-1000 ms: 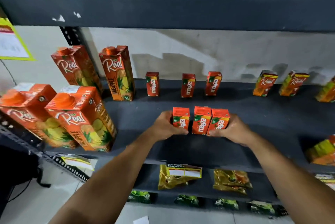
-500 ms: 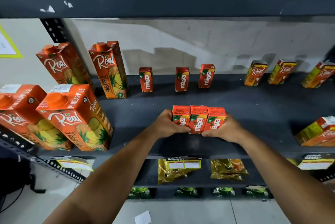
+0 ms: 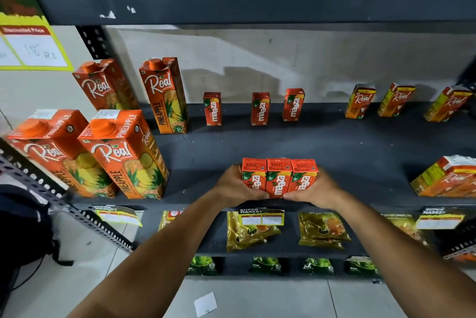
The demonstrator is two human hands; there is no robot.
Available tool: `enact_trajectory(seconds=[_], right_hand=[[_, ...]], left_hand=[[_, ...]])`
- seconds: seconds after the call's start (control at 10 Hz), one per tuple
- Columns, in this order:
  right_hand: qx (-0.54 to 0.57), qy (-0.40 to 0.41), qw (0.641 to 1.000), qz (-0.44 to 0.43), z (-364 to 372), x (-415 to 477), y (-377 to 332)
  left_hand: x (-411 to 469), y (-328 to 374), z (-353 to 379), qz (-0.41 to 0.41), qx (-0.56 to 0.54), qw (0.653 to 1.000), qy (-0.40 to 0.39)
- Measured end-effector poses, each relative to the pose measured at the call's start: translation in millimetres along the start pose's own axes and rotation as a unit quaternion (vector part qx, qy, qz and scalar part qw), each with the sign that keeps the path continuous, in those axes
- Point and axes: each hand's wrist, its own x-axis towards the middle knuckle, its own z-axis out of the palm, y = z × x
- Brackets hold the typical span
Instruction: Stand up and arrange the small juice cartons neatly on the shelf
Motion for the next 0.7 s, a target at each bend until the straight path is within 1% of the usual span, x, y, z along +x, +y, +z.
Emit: enact_trajectory(seconds=[0.3, 0.5, 0.6, 0.7], right_hand=[[0.015, -0.002, 1.0, -0.013, 3.4, 2.8, 5.1], [0.005, -0.003, 1.0, -0.027, 5.3, 5.6, 9.5], [0.025, -0.017, 0.999, -0.045, 1.2, 0.1, 8.4], [0.064, 0.015, 0.995, -0.07, -4.7, -9.6, 17.2]], left_hand=[[-1.4, -1.1, -0.7, 0.01, 0.004, 1.0, -0.001], [0.4, -1.0, -1.3, 0.008, -0.005, 1.0, -0.008], [-3.4, 2.7, -2.4, 0.012, -0.012, 1.0, 0.003], [-9.2, 0.4, -0.3, 0.043, -0.06, 0.997, 0.027]])
